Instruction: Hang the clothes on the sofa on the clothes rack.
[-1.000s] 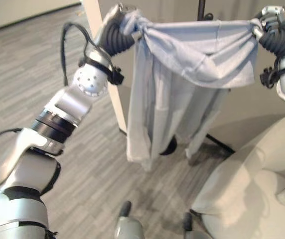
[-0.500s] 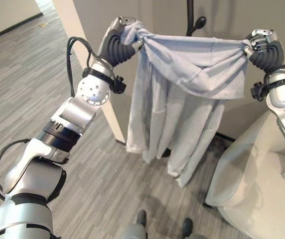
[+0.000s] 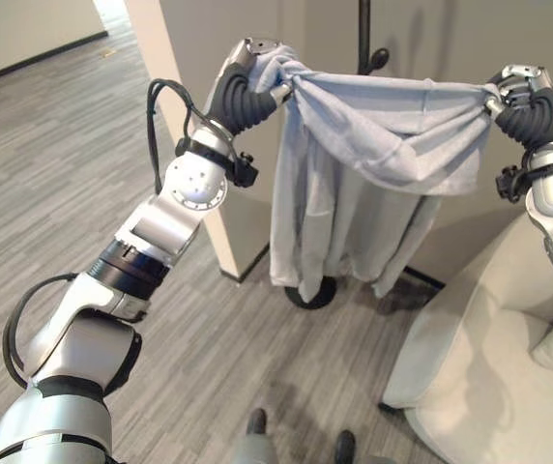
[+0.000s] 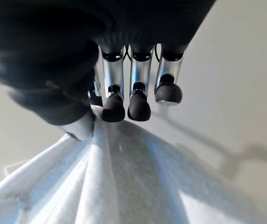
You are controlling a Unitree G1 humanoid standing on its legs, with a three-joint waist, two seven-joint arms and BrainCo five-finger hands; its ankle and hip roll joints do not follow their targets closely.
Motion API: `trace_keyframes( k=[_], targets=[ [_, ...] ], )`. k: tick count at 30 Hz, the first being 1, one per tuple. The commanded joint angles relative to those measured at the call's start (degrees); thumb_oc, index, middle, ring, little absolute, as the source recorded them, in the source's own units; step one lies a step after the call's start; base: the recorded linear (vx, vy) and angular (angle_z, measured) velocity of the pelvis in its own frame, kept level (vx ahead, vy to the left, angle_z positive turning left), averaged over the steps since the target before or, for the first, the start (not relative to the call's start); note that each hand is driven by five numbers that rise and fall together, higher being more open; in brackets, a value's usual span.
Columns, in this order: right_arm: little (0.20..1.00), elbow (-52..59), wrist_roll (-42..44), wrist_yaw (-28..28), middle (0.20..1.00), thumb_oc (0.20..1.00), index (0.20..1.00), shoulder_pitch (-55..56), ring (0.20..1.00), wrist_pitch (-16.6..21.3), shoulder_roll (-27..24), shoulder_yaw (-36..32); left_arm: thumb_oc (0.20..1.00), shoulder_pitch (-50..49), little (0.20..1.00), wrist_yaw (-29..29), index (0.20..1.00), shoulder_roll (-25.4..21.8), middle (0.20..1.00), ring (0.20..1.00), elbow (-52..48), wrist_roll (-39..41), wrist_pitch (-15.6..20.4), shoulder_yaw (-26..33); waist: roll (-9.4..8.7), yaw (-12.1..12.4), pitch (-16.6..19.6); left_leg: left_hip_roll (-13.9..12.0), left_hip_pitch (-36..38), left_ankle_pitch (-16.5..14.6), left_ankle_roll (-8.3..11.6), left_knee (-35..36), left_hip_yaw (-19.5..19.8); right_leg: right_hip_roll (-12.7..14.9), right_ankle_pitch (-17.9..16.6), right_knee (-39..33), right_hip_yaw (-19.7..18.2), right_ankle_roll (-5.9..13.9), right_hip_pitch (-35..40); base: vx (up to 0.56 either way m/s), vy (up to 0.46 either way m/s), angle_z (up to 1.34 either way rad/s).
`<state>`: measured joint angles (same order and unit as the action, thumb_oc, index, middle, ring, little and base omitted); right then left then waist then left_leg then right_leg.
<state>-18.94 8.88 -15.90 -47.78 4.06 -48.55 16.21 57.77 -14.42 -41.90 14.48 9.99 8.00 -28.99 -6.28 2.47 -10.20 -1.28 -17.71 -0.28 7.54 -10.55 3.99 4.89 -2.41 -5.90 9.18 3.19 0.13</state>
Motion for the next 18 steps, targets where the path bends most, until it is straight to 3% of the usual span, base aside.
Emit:
trace_keyframes(
  k=[1,3,4,5,6,8,9,13,15,16,18],
  targets=[
    [0.2,-0.79,-0.81,-2.27,0.2,0.2,0.2,-0.59,0.2,0.71,-4.95,-3.17,0.2,2.89,0.2,-2.39,0.2,-2.97,0.2,0.2,4.26,-0.82,0.49,3.83,2.38,-0.37,5.42,2.72,10.8,1.23,-4.23,11.37,-1.96,-1.62,4.78,1.13,-1.89,5.32,4.24,0.28,0.208,-1.02],
    [0.2,-2.21,-0.59,-1.88,0.2,0.2,0.2,-2.17,0.2,0.5,-4.46,-1.88,0.2,3.36,0.2,-2.41,0.2,-4.19,0.2,0.2,4.89,-0.59,0.33,3.53,2.38,0.11,5.77,2.93,12.37,0.24,-5.33,11.58,-3.81,0.15,6.32,5.82,-3.15,6.09,3.2,0.28,0.284,-1.05],
    [0.2,-2.33,-0.43,-1.52,0.2,0.2,0.2,-3.25,0.2,0.4,-3.39,-1.69,0.2,3.46,0.2,-2.46,0.2,-5.48,0.2,0.2,4.78,-0.86,-0.13,4.26,2.55,0.85,4.62,2.44,14.02,-1.94,-6.55,9.96,-5.94,1.33,6.46,15.82,-2.4,7.63,0.0,0.32,0.291,-0.89],
    [0.2,-2.55,-0.3,-1.24,0.2,0.2,0.2,-3.6,0.2,0.34,-3.0,-2.02,0.2,3.29,0.2,-2.47,0.2,-5.79,0.2,0.2,4.73,-0.92,-0.25,4.92,2.92,0.51,3.63,1.97,15.61,-3.23,-7.24,9.0,-6.8,2.29,4.24,23.18,-1.73,8.53,-3.16,0.35,0.189,-1.65],
    [0.2,-2.45,-0.19,-1.27,0.2,0.2,0.2,-4.14,0.2,0.34,-3.12,-2.05,0.2,3.94,0.2,-2.51,0.2,-6.0,0.2,0.2,4.75,-1.16,-0.31,4.96,3.23,0.05,3.29,1.58,17.28,-4.35,-7.36,8.96,-7.02,4.12,2.98,25.42,-0.97,8.15,-6.26,0.22,0.054,-1.16],
    [0.2,-2.48,0.02,-1.23,0.2,0.2,0.2,-4.45,0.2,0.35,-3.39,-2.13,0.2,4.43,0.2,-2.56,0.2,-5.93,0.2,0.2,4.84,-1.31,-0.26,4.81,3.47,-0.37,3.43,1.25,18.23,-4.85,-7.12,9.47,-6.72,4.63,3.06,23.31,-0.23,7.59,-6.91,0.25,-0.068,-0.19],
    [0.2,-2.14,0.28,-1.3,0.2,0.2,0.2,-5.0,0.2,0.38,-4.33,-2.25,0.2,5.06,0.2,-2.64,0.2,-5.65,0.2,0.2,4.99,-1.39,-0.12,4.33,3.74,-1.28,3.29,0.83,19.81,-5.91,-6.55,10.15,-5.73,5.27,2.04,17.43,-0.03,7.33,-7.92,0.38,-0.146,0.35],
    [0.2,-0.73,-0.3,-2.24,0.2,0.2,0.2,-4.47,0.2,0.89,-5.89,-4.13,0.2,3.96,0.2,-3.52,0.2,-6.18,0.2,0.2,3.97,-2.38,0.57,6.1,3.9,-3.7,1.96,-1.69,26.07,-8.63,-4.61,11.82,-5.27,6.02,-3.39,3.15,0.76,10.32,-14.52,0.37,-0.19,0.28],
    [0.2,-0.6,-0.04,-1.87,0.2,0.2,0.2,-3.82,0.2,1.25,-6.69,-3.98,0.2,3.95,0.2,-3.45,0.2,-6.42,0.2,0.2,3.81,-2.35,0.95,5.76,3.3,-3.9,2.27,-1.53,27.31,-9.83,-4.26,12.11,-4.77,5.49,-3.49,1.17,0.35,10.74,-12.85,0.29,-0.168,0.25],
    [0.2,-1.03,0.05,-1.35,0.2,0.2,0.2,-4.18,0.2,0.99,-6.45,-3.46,0.2,4.04,0.2,-3.5,0.2,-6.25,0.2,0.2,4.26,-2.24,0.79,5.67,2.09,-3.68,2.65,-1.42,28.42,-10.58,-3.91,12.1,-4.77,5.34,-4.85,1.4,0.28,10.67,-11.79,0.39,-0.256,0.63],
    [0.2,0.26,0.18,-0.47,0.2,0.2,0.2,-4.28,0.2,0.96,-6.52,-2.46,0.2,1.14,0.2,-3.18,0.2,-5.04,0.2,0.2,3.56,-1.68,0.9,7.32,0.7,-3.71,4.99,-4.89,29.92,-11.14,-2.16,8.9,-3.57,4.01,-5.99,2.03,0.68,9.23,-8.34,0.61,-0.442,0.76]
  ],
)
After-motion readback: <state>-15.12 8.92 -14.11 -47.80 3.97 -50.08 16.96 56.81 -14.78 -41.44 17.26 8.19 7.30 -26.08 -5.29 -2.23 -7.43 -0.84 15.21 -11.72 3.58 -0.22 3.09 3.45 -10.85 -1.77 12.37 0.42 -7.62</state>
